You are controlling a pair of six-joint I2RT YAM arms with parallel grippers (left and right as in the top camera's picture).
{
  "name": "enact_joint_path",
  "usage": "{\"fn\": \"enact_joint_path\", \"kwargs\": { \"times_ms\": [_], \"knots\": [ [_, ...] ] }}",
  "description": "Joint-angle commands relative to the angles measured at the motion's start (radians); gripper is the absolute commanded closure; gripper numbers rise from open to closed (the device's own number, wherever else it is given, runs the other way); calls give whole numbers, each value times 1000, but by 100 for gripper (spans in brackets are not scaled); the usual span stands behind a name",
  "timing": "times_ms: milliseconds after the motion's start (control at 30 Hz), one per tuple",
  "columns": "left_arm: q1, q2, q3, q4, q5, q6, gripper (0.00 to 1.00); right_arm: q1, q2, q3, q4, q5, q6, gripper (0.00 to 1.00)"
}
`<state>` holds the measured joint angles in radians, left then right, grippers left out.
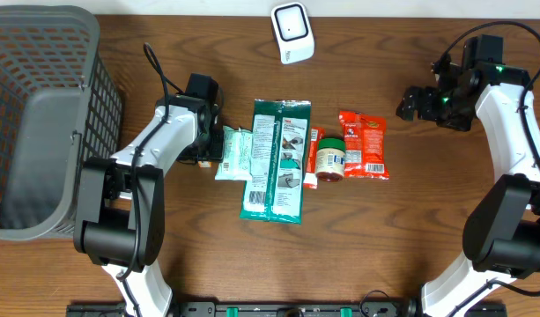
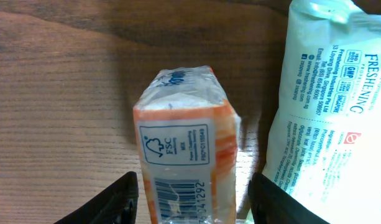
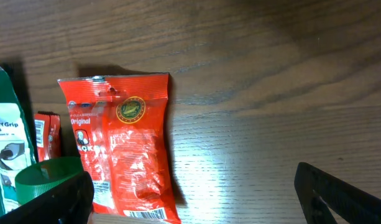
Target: Scan the item barcode
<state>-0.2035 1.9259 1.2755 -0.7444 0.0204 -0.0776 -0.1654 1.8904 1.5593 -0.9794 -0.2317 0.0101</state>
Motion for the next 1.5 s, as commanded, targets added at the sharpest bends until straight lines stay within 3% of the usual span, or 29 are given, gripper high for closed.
{"fn": "enact_joint_path", "kwargs": {
  "times_ms": [0, 200, 433, 567, 733, 800, 1467],
  "knots": [
    [5, -68, 27, -6, -2, 6, 39, -4, -14, 0, -1, -5, -5, 1],
    [11, -198, 37, -5, -5, -24, 35, -4, -14, 0, -1, -5, -5, 1],
    [55, -357, 37, -5, -6, -205, 28, -4, -14, 0, -1, -5, -5, 1],
    [97, -385, 37, -5, -6, -233, 25, -4, -14, 0, -1, -5, -5, 1],
    [138, -384, 37, -21, -5, -235, 22, -4, -14, 0, -1, -5, -5, 1],
    [141, -384, 36, -29, -5, -235, 14, -4, -14, 0, -1, -5, -5, 1],
    [141, -384, 35, -29, -5, -235, 13, -4, -14, 0, -1, -5, -5, 1]
  ]
}}
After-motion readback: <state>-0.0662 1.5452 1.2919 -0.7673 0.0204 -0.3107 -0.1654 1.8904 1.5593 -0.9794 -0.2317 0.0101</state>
